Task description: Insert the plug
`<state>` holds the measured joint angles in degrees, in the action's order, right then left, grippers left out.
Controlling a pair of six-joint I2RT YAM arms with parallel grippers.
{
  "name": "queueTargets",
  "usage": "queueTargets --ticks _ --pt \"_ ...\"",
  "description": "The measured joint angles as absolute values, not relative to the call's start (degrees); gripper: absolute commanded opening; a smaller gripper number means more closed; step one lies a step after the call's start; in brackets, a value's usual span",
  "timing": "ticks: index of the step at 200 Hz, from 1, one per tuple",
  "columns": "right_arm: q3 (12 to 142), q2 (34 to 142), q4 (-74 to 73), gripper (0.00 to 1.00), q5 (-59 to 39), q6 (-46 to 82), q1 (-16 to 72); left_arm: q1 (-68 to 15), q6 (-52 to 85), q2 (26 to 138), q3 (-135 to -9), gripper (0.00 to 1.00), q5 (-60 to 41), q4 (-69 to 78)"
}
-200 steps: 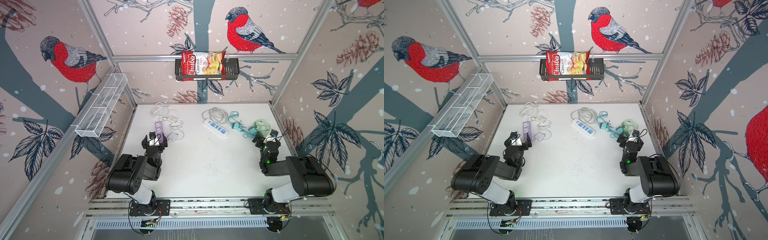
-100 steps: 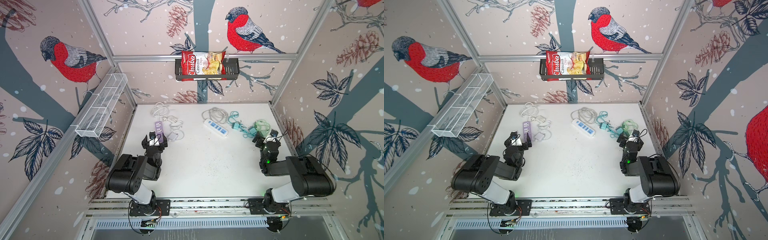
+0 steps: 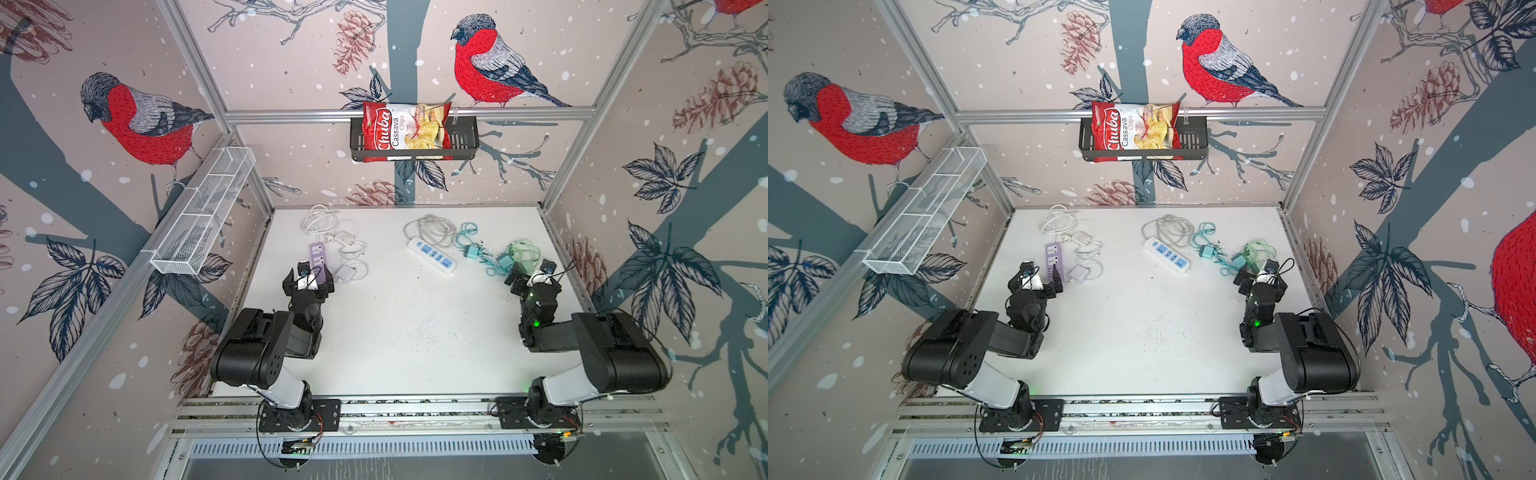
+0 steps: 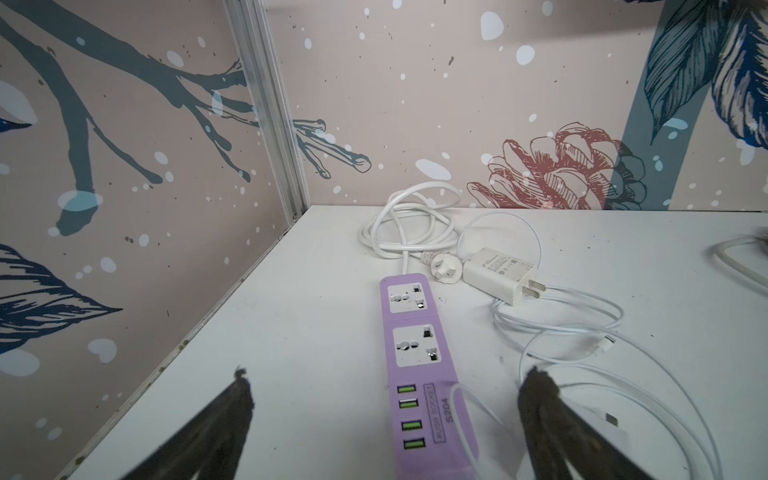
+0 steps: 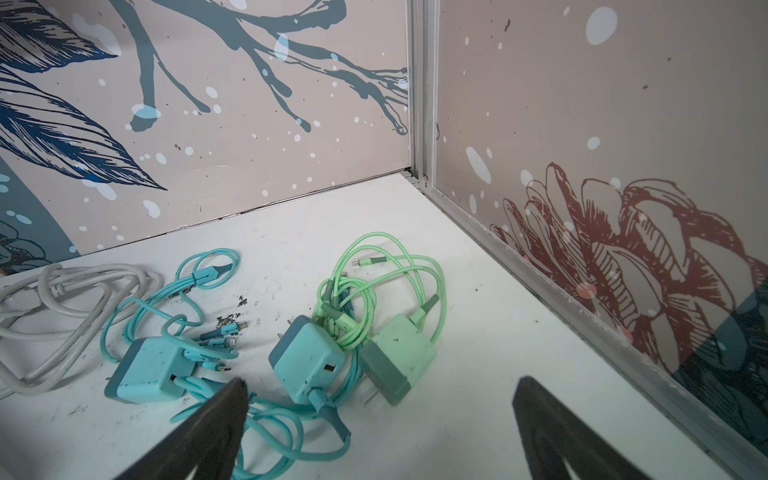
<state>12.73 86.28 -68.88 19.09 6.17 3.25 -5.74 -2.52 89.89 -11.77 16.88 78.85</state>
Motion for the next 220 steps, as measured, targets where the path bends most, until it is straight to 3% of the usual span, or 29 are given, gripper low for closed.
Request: queueTargets --ticks 104,160,220 --pt "16.12 76.34 -58.33 1.0 20.99 6.0 4.75 -10.63 -4.62 82.56 -12.36 0.98 19.77 74.08" --pt "27.24 72.6 -40.05 1.0 22.83 4.6 13.17 -12.23 0.58 73.06 -26.13 0.98 21.02 46.02" --pt "36.51 73.08 -21.61 1.0 18.57 9.32 16.51 -12.23 12.34 75.75 -42.33 0.98 18.87 12.08"
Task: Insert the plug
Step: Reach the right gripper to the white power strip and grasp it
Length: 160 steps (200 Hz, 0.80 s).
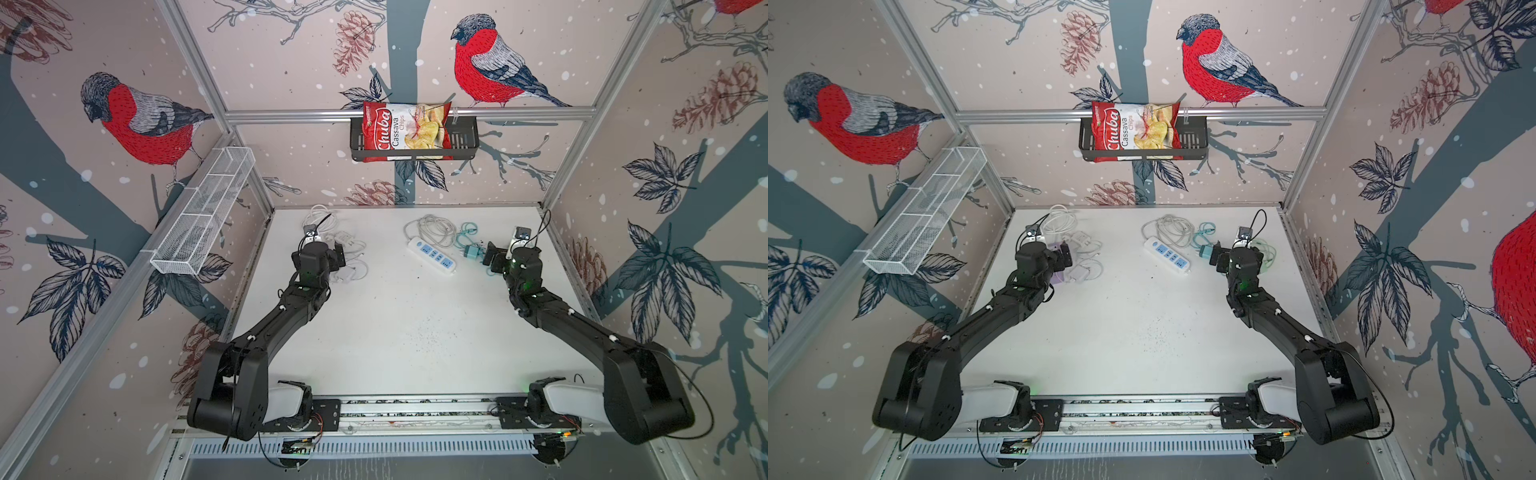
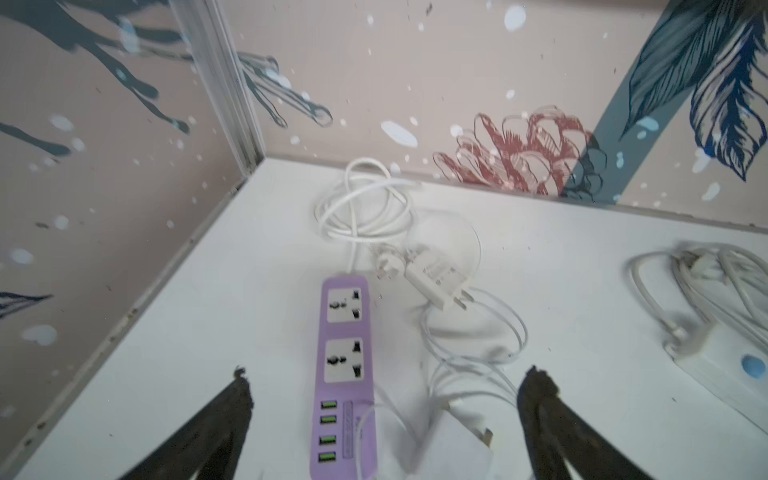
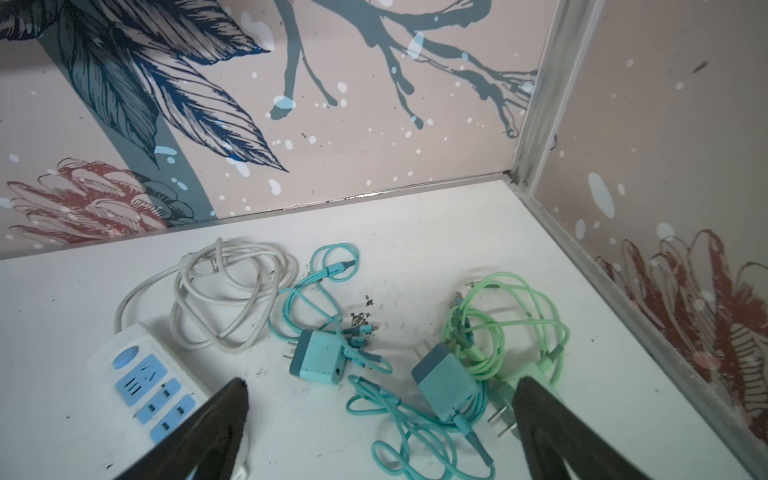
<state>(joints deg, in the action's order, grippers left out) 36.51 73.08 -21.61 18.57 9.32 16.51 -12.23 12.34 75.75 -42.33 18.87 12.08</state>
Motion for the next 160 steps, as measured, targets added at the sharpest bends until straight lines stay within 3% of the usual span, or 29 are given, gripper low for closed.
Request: queueTargets --ticks 63,160 --pt "44.01 77.47 -6.74 1.0 11.51 15.16 20.25 -12.23 22.57 74.76 -42.57 0.98 15.07 -4.8" --pt "68.64 105.47 6.79 0.99 -6.04 10.98 24.77 -12.27 26.98 69.76 -42.3 0.98 8.84 -12.36"
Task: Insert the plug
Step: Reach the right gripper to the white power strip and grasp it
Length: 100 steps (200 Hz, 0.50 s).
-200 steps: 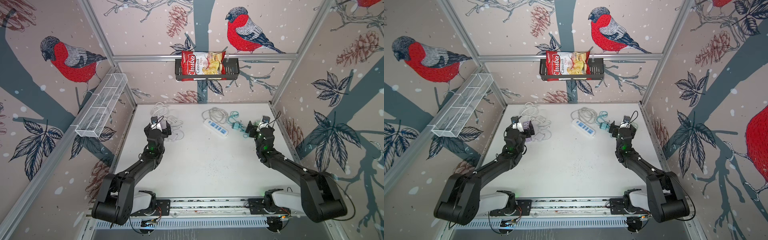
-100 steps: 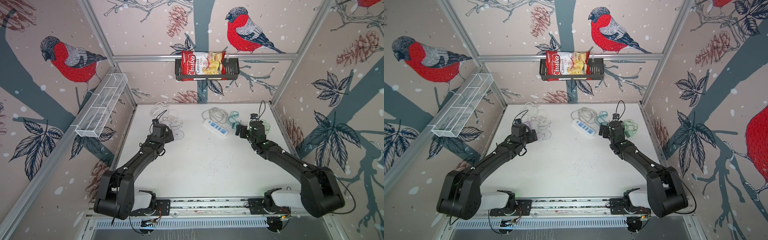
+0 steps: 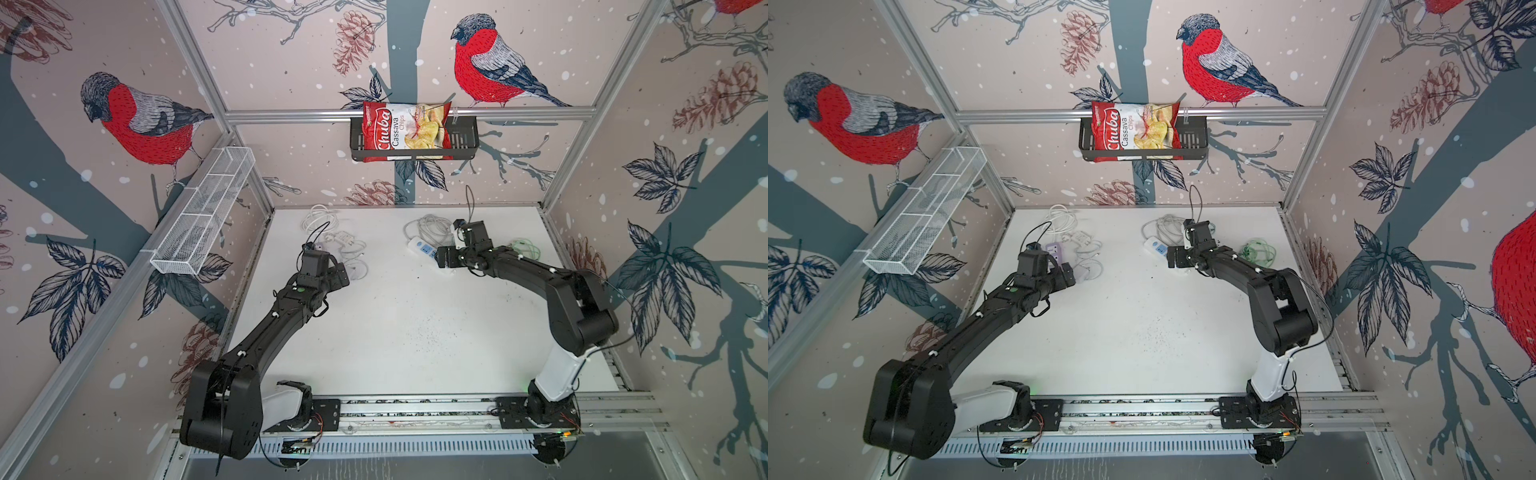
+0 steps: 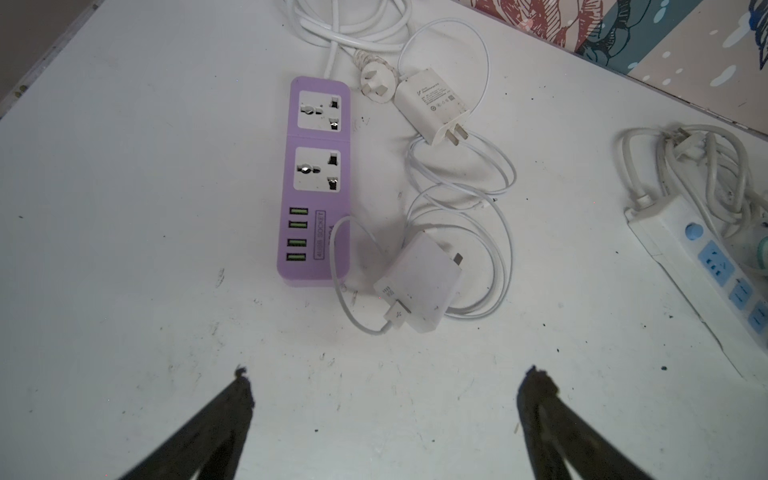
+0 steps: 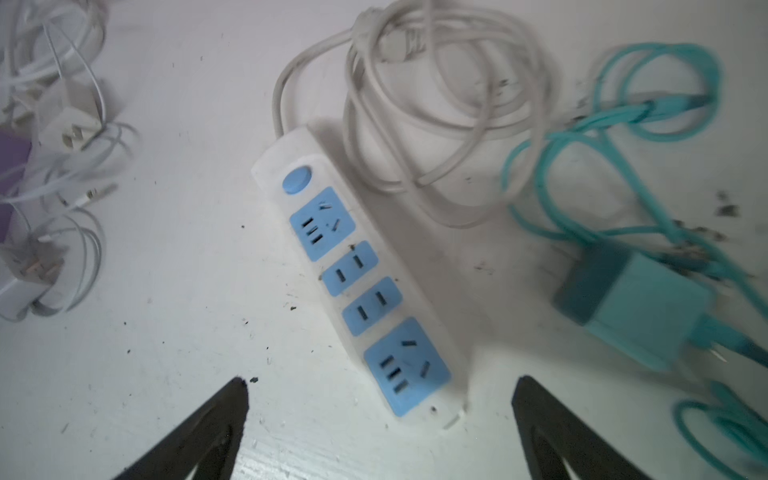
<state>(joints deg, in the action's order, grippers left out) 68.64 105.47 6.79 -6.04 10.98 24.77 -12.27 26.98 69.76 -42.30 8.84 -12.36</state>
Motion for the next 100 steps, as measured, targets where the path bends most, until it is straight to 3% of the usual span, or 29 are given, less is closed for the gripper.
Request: queueTargets --ticks 57,100 --pt "81.87 116.25 11.84 1.0 -5.82 5.78 25.58 -12.27 27.18 65.95 -41.01 0.98 3.57 -15.03" --pt "88.16 122.26 15.16 0.94 -5.58 2.96 26.39 -12.27 28.73 62.92 -40.18 0.98 1.15 -16.6"
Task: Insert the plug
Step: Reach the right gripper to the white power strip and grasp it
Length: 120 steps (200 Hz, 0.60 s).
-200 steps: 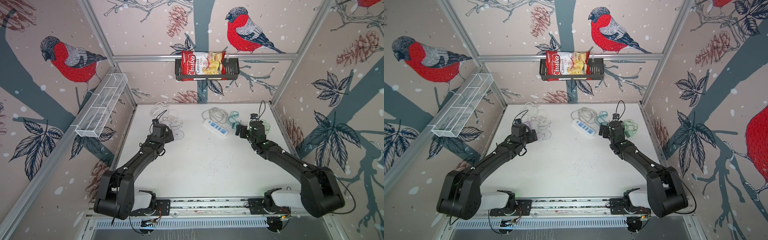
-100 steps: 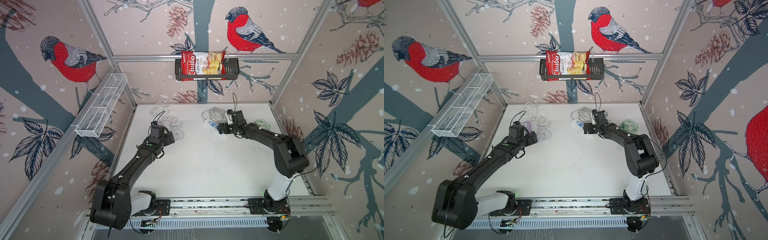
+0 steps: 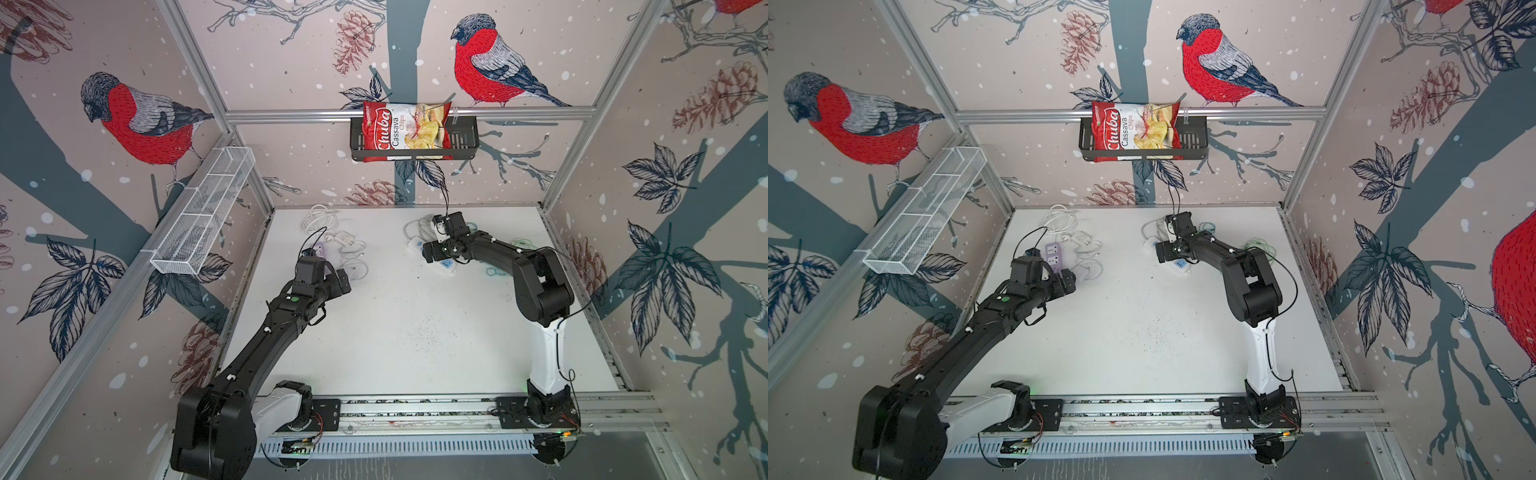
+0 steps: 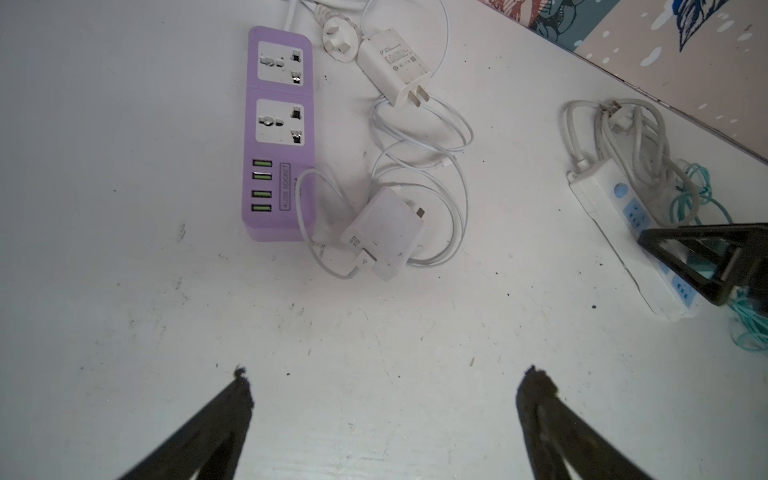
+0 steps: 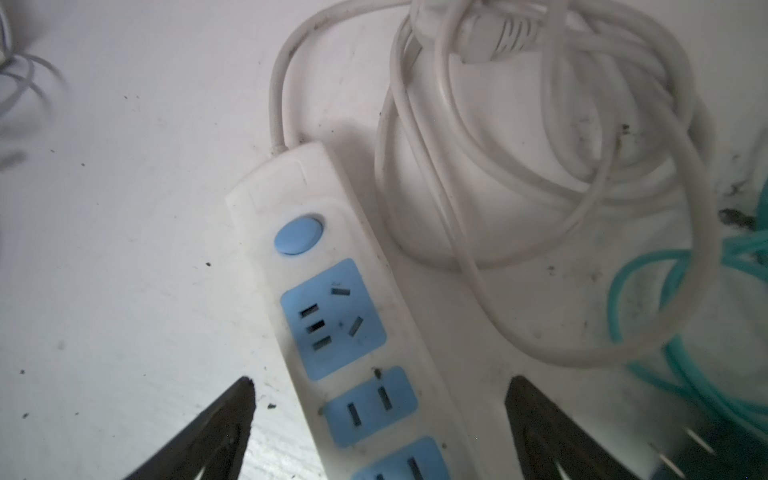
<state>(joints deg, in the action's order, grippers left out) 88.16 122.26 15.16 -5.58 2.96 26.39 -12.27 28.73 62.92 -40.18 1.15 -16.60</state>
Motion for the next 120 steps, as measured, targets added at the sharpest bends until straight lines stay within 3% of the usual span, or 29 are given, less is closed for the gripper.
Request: queueTargets --ticks 50,120 --pt "94.26 127.13 17.96 0.86 -4.86 1.45 27.35 -12.27 30.74 60.07 -38.17 0.98 -1.8 -16.91" --pt "95.48 129.12 18.83 0.46 -3.62 -2.52 31.94 -12.27 32.82 59.7 -37.8 0.98 -2.74 -17.06"
